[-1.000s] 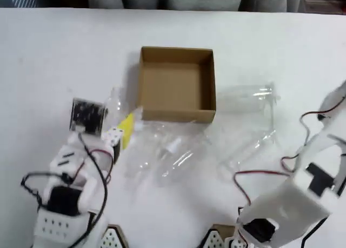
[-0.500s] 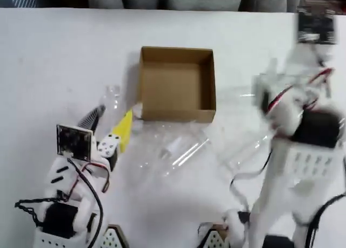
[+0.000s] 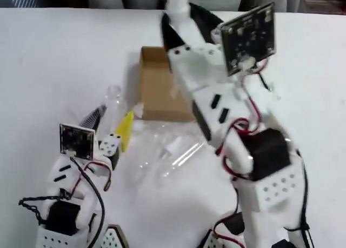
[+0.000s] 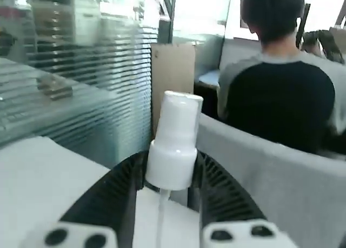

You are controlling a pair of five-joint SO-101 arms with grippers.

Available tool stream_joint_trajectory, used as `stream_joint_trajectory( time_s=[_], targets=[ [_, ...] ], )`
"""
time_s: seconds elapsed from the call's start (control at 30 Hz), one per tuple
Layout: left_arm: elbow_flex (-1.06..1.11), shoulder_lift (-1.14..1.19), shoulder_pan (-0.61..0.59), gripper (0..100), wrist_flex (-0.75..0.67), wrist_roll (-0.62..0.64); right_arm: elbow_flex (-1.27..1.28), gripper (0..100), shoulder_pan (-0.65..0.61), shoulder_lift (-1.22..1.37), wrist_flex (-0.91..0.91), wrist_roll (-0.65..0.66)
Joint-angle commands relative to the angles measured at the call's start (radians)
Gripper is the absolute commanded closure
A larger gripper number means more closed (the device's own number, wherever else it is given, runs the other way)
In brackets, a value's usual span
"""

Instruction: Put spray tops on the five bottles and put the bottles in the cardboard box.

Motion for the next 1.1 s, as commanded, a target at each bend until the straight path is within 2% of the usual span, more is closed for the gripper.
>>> stream_joint_trajectory(
  time_s=[0.0, 0.13, 0.27, 0.63, 0.8, 1.07],
  targets=[
    [-0.008, -0.013, 0.007, 95, -0.043, -0.003, 0.115, 98.2, -0.07, -0.041, -0.229, -0.009],
    [-0.006, -0.013, 0.01, 95, -0.043, -0.003, 0.269, 98.2, -0.12, -0.113, -0.394, -0.009],
    [-0.003, -0.013, 0.068, 95, -0.043, -0.006, 0.356, 98.2, -0.154, -0.127, -0.55, -0.009],
    [0.025, -0.013, 0.082, 95, -0.069, -0.012, 0.374, 98.2, -0.17, -0.027, -0.596, -0.011],
    [0.025, -0.013, 0.081, 95, -0.071, -0.012, 0.382, 98.2, -0.162, -0.028, -0.579, -0.095],
    [0.026, -0.013, 0.081, 95, -0.071, -0.011, 0.434, 98.2, -0.162, -0.031, -0.567, -0.094]
  ],
)
